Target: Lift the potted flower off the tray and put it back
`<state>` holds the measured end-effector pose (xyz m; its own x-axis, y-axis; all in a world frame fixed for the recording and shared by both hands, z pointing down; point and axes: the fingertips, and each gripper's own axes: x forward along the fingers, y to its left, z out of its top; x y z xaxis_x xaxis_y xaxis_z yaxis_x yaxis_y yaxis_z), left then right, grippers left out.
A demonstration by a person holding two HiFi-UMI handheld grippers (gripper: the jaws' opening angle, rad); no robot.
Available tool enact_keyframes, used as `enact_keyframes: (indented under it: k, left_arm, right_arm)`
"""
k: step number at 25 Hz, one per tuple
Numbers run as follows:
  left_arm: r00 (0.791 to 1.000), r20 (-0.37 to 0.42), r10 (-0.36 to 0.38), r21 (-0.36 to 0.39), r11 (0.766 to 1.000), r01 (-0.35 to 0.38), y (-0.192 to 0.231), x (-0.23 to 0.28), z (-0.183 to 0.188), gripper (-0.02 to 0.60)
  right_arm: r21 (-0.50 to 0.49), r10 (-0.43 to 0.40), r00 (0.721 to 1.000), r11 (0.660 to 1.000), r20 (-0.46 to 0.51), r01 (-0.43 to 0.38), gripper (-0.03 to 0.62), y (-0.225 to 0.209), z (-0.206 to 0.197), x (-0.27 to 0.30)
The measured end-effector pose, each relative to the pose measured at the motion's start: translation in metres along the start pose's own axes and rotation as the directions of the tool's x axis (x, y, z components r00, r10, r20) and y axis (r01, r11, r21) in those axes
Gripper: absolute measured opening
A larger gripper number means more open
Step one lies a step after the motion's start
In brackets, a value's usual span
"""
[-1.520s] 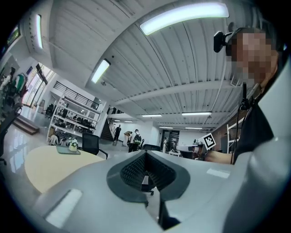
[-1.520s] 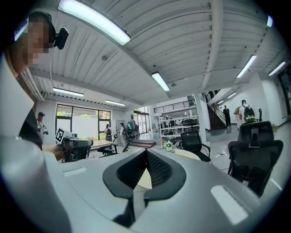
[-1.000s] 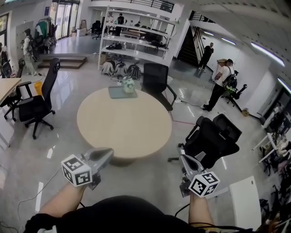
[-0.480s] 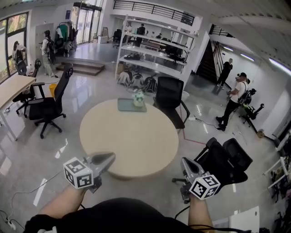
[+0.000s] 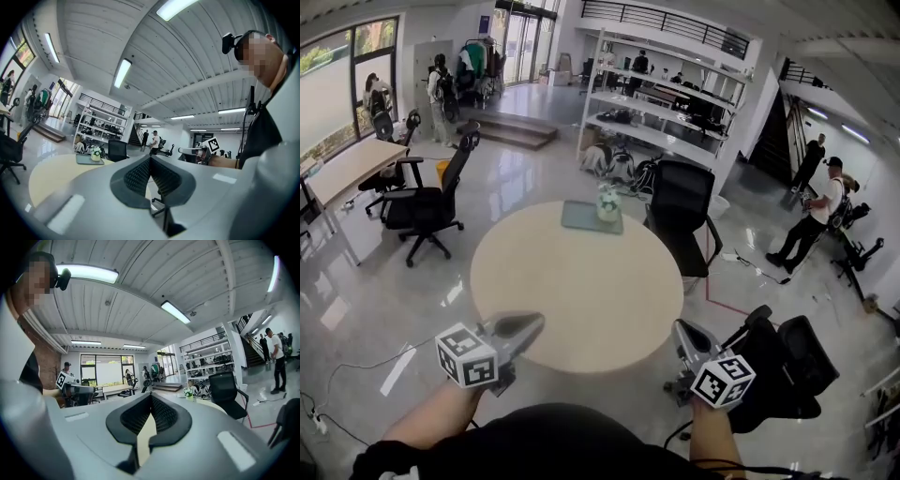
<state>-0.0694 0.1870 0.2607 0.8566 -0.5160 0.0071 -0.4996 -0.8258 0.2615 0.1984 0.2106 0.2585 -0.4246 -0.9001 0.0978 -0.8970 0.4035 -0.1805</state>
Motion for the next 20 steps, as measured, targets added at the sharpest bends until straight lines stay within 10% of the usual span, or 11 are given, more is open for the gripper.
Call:
enact_keyframes:
  k: [8,20]
  left_arm:
    - [0.999,-0.034,-0.007,-0.02,1.0,0.006,0.023,0.031,-0.01,-0.005]
    - [0.978,-0.029,-0.206,-0.028,0.978,0.205,0.148,0.069,0.038,-0.004]
  right_arm:
    - [0.038,-0.005,1.0,0.999,-0.029,0.006,0.014,-0.029,-0.016,0.027]
    - [-0.008,-0.21,0.978,0.978,0.012,0.21,0.014,-0.016,0.026,0.11]
